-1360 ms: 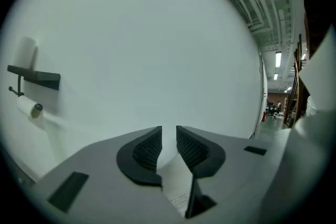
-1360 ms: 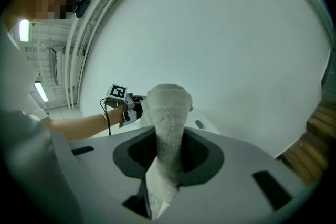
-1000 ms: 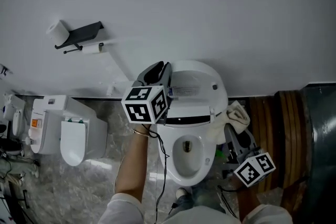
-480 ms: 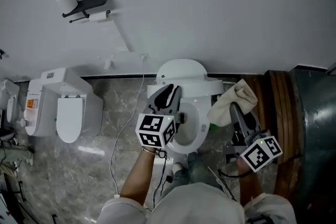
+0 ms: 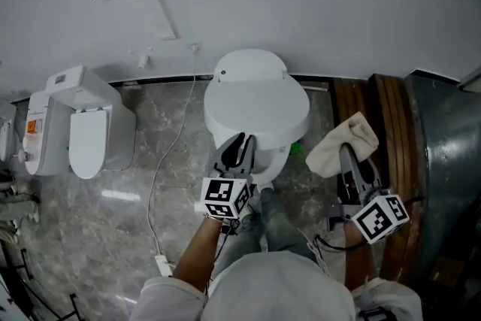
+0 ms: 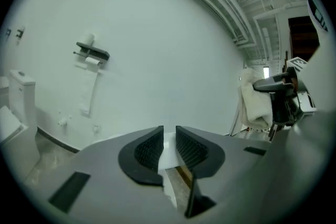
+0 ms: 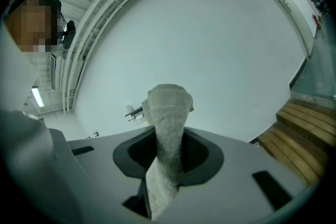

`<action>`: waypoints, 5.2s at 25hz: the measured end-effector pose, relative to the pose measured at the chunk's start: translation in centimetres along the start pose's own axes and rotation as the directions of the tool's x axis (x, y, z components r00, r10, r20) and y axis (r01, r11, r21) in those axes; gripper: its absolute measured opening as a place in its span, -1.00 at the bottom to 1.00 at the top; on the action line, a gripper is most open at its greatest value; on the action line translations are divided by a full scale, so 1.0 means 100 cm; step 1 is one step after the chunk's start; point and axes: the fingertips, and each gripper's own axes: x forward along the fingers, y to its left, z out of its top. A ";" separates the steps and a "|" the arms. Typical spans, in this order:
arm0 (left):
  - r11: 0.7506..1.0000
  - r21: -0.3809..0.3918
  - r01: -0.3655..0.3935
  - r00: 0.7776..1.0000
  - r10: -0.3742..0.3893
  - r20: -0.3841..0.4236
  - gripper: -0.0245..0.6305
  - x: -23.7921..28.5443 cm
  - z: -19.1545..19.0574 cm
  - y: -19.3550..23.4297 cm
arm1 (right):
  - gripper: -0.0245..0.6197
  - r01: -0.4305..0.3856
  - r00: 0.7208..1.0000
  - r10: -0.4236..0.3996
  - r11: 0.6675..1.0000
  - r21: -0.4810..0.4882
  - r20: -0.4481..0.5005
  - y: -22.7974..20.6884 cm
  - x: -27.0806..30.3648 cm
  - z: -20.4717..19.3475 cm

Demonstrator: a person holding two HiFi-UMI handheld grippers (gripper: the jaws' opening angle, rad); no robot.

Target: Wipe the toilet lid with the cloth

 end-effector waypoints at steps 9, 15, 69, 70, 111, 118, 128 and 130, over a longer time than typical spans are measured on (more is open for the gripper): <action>0.992 0.103 -0.066 0.976 0.085 -0.198 -0.67 -0.045 -0.108 -0.004 | -0.63 0.081 0.994 -0.078 0.996 0.038 -0.076 -0.032 -0.029 -0.043; 0.989 0.122 -0.080 0.943 0.115 -0.311 -0.66 -0.064 -0.177 -0.004 | -0.63 0.108 0.984 -0.100 0.993 0.049 -0.145 -0.052 -0.027 -0.080; 0.935 0.081 -0.345 0.909 0.354 -0.220 -0.68 0.036 -0.151 0.196 | -0.63 -0.083 0.885 0.089 0.996 0.033 -0.456 -0.050 0.253 -0.313; 0.922 0.078 -0.378 0.893 0.386 -0.233 -0.73 0.044 -0.149 0.211 | -0.63 -0.095 0.875 0.106 0.994 0.048 -0.473 -0.046 0.274 -0.322; 0.979 0.005 -0.204 0.883 0.186 -0.430 -0.89 0.246 -0.257 0.125 | -0.63 0.238 0.725 -0.199 0.971 -0.032 -0.659 -0.340 0.319 -0.299; 0.944 0.113 -0.309 0.878 0.329 -0.349 -0.89 0.196 -0.211 0.184 | -0.63 -0.049 0.728 0.131 0.989 0.140 -0.673 -0.187 0.336 -0.366; 0.891 0.136 -0.434 0.841 0.454 -0.295 -0.89 0.133 -0.165 0.249 | -0.63 -0.159 0.555 0.261 0.965 0.208 -0.790 -0.044 0.378 -0.487; 0.886 0.133 -0.445 0.828 0.463 -0.315 -0.89 0.123 -0.175 0.251 | -0.63 -0.175 0.558 0.223 0.973 0.149 -0.799 -0.049 0.378 -0.486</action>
